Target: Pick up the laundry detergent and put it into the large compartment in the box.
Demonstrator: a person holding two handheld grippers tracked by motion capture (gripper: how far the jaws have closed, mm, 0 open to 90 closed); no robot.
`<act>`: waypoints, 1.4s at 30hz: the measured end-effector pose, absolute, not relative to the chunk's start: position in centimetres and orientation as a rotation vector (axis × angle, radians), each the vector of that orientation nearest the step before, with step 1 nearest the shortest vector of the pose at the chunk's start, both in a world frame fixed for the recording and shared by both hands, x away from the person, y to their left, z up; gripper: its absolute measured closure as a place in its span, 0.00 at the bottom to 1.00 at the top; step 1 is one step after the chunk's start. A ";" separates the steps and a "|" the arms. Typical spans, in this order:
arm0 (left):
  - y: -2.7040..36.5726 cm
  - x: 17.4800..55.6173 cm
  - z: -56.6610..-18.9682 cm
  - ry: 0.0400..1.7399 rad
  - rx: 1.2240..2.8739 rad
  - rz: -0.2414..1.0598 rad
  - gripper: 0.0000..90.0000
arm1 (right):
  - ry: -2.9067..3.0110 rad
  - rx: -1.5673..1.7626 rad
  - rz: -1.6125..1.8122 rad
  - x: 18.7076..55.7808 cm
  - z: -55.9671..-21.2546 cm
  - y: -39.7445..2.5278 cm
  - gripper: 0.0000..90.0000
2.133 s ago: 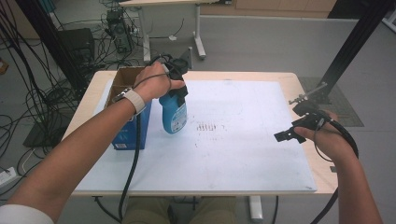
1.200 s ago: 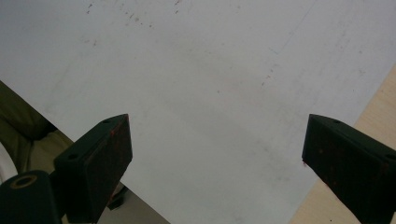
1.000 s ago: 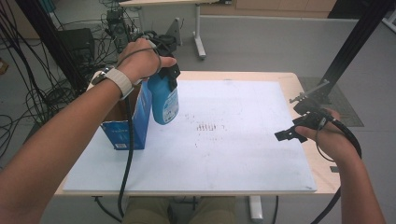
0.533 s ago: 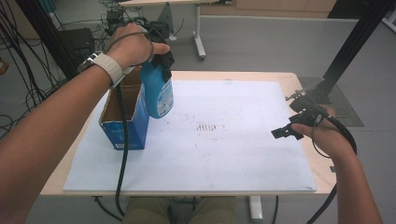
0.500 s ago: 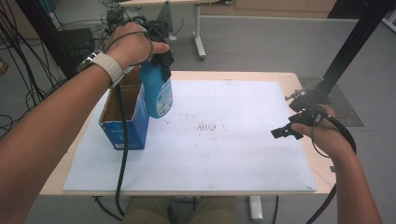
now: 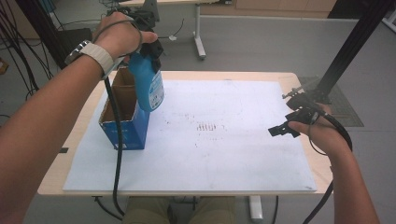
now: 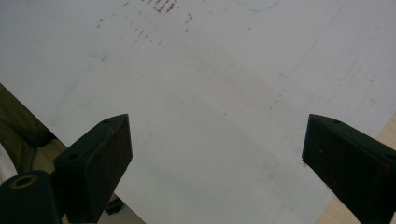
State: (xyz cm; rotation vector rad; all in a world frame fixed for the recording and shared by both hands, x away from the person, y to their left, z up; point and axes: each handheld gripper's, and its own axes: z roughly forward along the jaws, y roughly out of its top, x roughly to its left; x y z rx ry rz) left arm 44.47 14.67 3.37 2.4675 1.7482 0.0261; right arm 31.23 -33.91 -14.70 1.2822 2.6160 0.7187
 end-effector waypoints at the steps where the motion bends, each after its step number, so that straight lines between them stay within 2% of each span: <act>1: 14.9 44.6 3.4 1.757 2.462 0.017 0.42 | 2.612 1.284 0.725 31.2 -14.7 -34.0 0.09; 29: 19.2 44.3 5.7 1.894 2.312 0.008 0.42 | 2.627 1.265 0.759 32.1 -15.5 -34.3 0.09; 42: 20.8 44.1 5.6 1.945 2.279 0.017 0.42 | 2.636 1.261 0.758 32.3 -15.7 -34.4 0.09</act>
